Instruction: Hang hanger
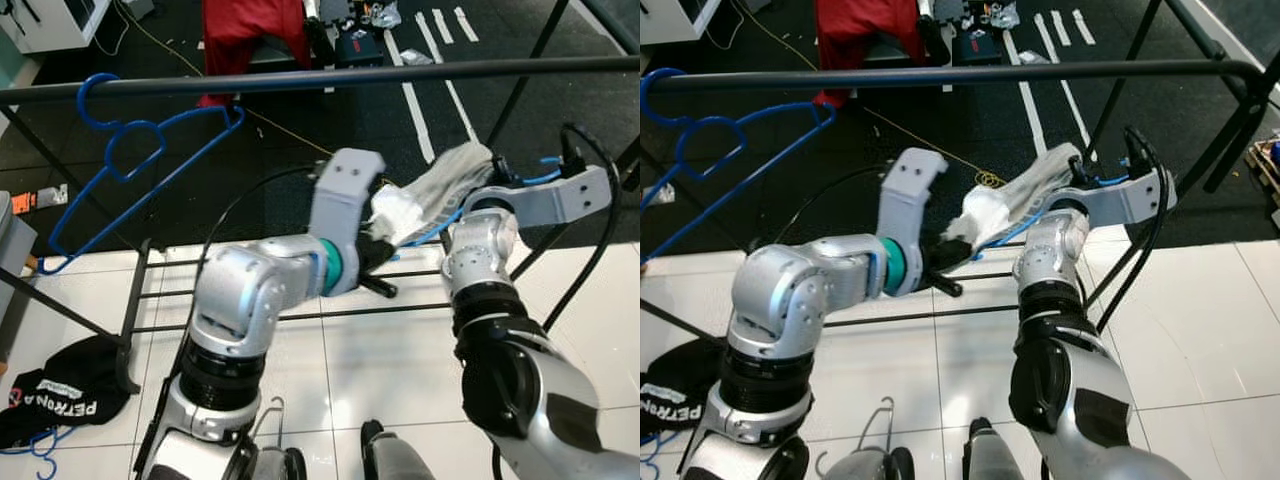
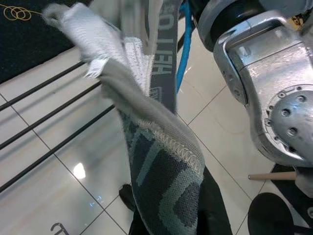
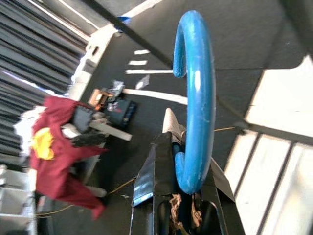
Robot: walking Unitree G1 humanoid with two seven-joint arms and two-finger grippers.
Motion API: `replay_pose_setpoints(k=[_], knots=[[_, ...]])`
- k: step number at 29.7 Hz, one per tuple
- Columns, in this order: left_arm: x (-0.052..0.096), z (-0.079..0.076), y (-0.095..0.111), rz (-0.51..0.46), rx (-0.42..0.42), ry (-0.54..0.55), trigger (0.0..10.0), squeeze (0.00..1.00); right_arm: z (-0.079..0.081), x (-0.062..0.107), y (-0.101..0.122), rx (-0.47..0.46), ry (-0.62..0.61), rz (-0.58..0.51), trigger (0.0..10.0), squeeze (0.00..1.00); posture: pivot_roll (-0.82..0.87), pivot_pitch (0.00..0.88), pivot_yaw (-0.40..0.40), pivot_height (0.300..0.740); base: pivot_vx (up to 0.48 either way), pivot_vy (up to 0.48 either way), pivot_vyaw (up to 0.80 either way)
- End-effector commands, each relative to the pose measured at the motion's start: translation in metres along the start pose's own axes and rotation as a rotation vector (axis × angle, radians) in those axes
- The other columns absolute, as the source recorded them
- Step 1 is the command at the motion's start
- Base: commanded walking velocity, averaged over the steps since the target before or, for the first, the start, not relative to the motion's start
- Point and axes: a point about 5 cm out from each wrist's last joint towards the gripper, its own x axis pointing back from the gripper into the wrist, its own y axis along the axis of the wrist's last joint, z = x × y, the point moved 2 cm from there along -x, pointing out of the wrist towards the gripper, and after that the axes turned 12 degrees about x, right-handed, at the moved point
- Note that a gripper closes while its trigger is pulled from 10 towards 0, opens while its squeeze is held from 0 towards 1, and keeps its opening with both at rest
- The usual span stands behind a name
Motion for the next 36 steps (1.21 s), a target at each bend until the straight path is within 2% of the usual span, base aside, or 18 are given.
replay_pose_setpoints(k=[1, 4, 6, 8, 10, 12, 15, 20, 27, 33, 36], knots=[[0.001, -0.007, -0.004, 0.006, 0.029, -0.034, 10.0, 0.0, -0.006, 0.001, -0.003, 0.03, -0.02, -0.004, 10.0, 0.0, -0.03, 0.154, 0.083, 0.74, 0.0, 0.0, 0.0], [-0.004, -0.016, -0.008, 0.004, 0.03, -0.057, 10.0, 0.0, -0.001, 0.005, -0.009, 0.041, 0.003, 0.01, 10.0, 0.0, -0.03, 0.153, 0.081, 0.74, 0.0, 0.0, 0.0], [-0.004, -0.016, -0.008, 0.004, 0.03, -0.057, 10.0, 0.0, -0.001, 0.005, -0.009, 0.041, 0.003, 0.01, 10.0, 0.0, -0.03, 0.153, 0.081, 0.74, 0.0, 0.0, 0.0], [-0.013, -0.023, -0.008, -0.015, 0.043, -0.067, 10.0, 0.0, 0.005, 0.01, -0.017, 0.054, 0.042, 0.033, 10.0, 0.0, -0.04, 0.153, 0.086, 0.74, 0.0, 0.0, 0.0], [-0.013, -0.023, -0.008, -0.015, 0.043, -0.067, 10.0, 0.0, 0.005, 0.01, -0.017, 0.054, 0.042, 0.033, 10.0, 0.0, -0.04, 0.153, 0.086, 0.74, 0.0, 0.0, 0.0], [-0.02, -0.026, -0.005, -0.044, 0.063, -0.076, 10.0, 0.0, 0.008, 0.013, -0.026, 0.069, 0.068, 0.066, 10.0, 0.0, -0.04, 0.151, 0.084, 0.74, 0.0, 0.0, 0.0], [-0.02, -0.026, -0.005, -0.044, 0.063, -0.076, 10.0, 0.0, 0.008, 0.013, -0.026, 0.069, 0.068, 0.066, 10.0, 0.0, -0.04, 0.151, 0.084, 0.74, 0.0, 0.0, 0.0], [-0.025, -0.024, 0.004, -0.117, 0.068, -0.052, 10.0, 0.0, 0.015, 0.022, -0.044, 0.109, 0.139, 0.149, 10.0, 0.0, -0.04, 0.152, 0.084, 0.74, 0.0, 0.0, 0.0], [-0.026, -0.01, 0.018, -0.195, 0.039, 0.032, 10.0, 0.0, 0.021, 0.035, -0.066, 0.213, 0.245, 0.232, 10.0, 0.0, -0.04, 0.145, 0.08, 0.74, 0.0, 0.0, 0.0], [-0.029, -0.006, 0.011, -0.158, -0.022, 0.073, 10.0, 0.0, 0.023, 0.038, -0.068, 0.224, 0.259, 0.23, 10.0, 0.0, -0.04, 0.143, 0.08, 0.74, 0.0, 0.0, 0.0], [-0.029, -0.004, -0.007, -0.082, -0.055, 0.078, 10.0, 0.0, 0.026, 0.036, -0.063, 0.209, 0.265, 0.208, 10.0, 0.0, -0.04, 0.14, 0.083, 0.74, 0.0, 0.0, 0.0]])
